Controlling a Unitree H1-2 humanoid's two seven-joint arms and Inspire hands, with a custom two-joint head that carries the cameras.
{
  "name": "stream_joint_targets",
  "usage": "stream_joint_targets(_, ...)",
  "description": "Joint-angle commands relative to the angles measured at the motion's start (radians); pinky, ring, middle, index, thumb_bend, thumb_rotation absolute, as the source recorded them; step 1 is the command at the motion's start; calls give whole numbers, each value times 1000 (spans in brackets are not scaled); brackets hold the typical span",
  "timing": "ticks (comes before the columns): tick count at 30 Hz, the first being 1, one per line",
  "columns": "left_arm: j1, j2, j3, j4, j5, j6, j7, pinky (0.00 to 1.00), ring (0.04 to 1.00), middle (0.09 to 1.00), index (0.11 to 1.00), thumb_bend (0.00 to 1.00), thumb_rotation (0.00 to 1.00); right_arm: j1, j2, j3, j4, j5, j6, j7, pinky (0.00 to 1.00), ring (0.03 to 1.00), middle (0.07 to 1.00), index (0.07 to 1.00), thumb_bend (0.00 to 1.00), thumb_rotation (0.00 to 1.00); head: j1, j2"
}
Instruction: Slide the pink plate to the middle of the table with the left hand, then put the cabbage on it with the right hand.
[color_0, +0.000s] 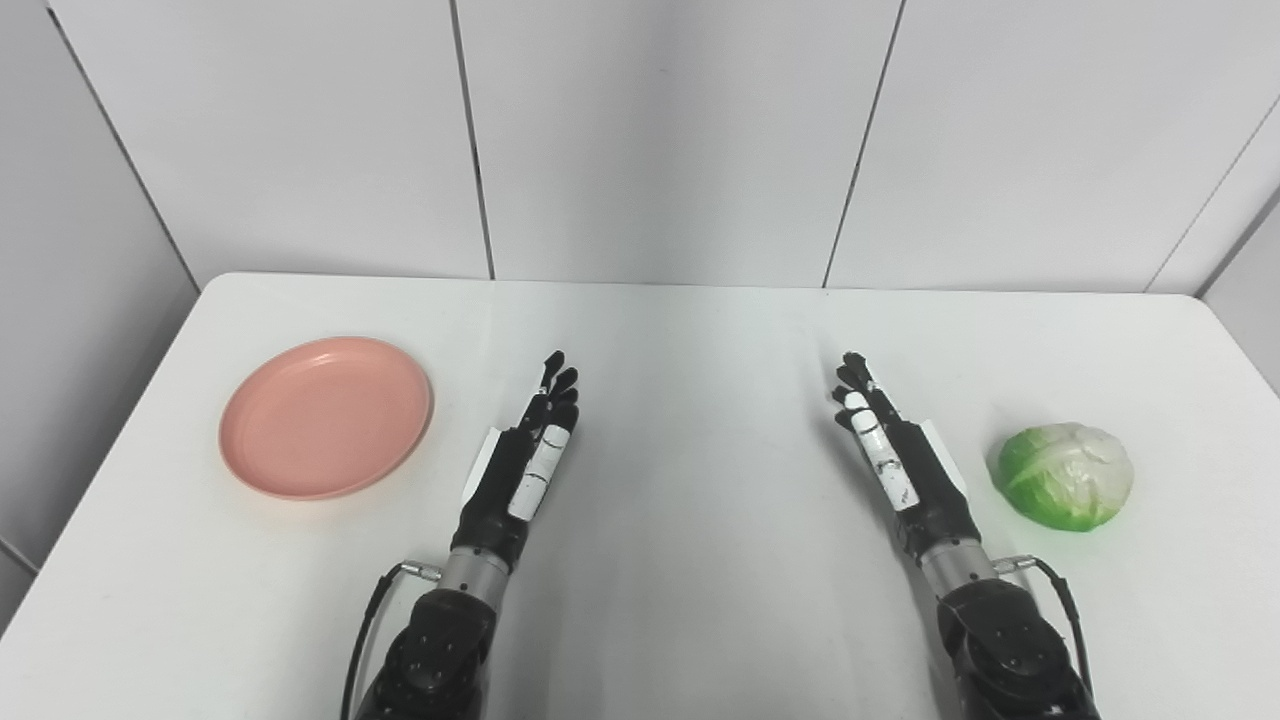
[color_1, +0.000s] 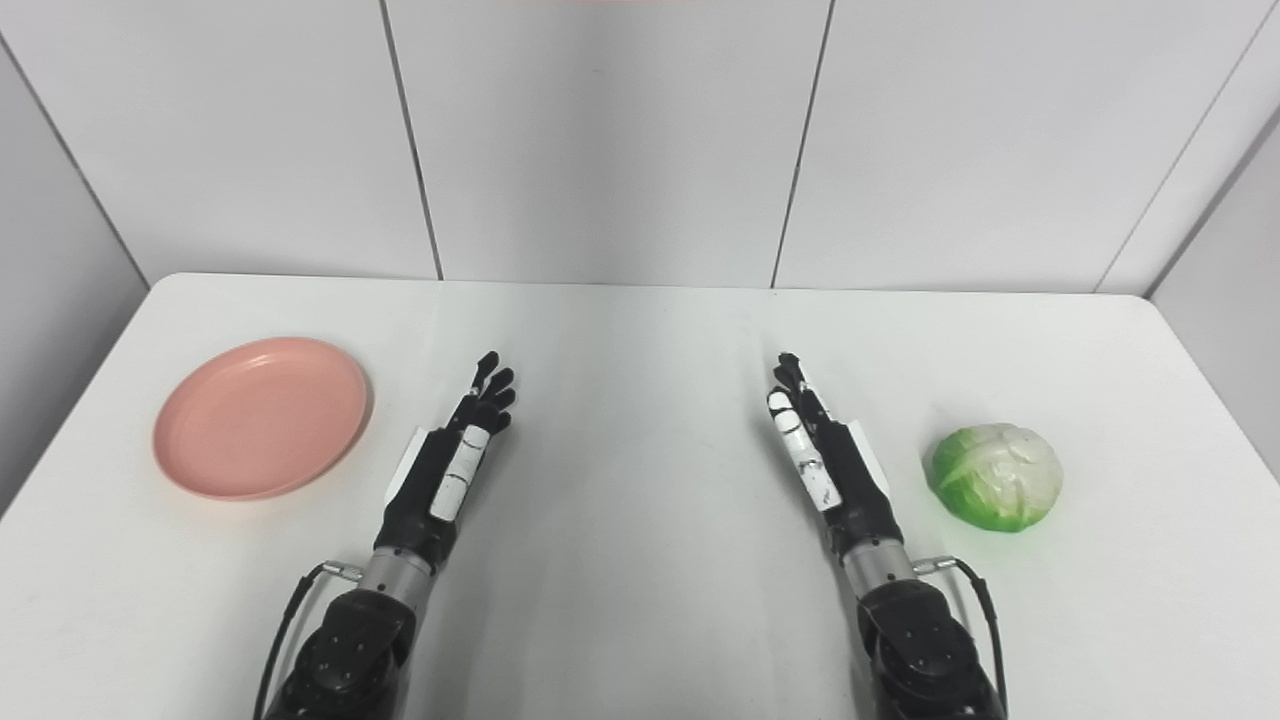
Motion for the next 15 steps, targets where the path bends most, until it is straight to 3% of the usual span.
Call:
stream_joint_targets(1, 6, 6, 4, 24, 2, 30, -1, 959, 963, 975, 982, 732, 1000, -2, 0, 15, -5, -3, 29, 23, 924, 944, 967, 975, 367, 1000, 0, 1)
stream_joint_targets(6, 5, 7, 2, 26, 5, 34, -1, 951, 960, 974, 982, 736, 1000, -7, -2, 15, 17, -2, 3, 26, 925, 947, 968, 978, 378, 1000, 0, 1)
stream_joint_targets(15, 5, 7, 4, 28, 1, 30, -3, 956, 963, 976, 984, 731, 1000, -4, -2, 17, 3, -6, 25, 22, 917, 941, 965, 976, 383, 1000, -1, 2)
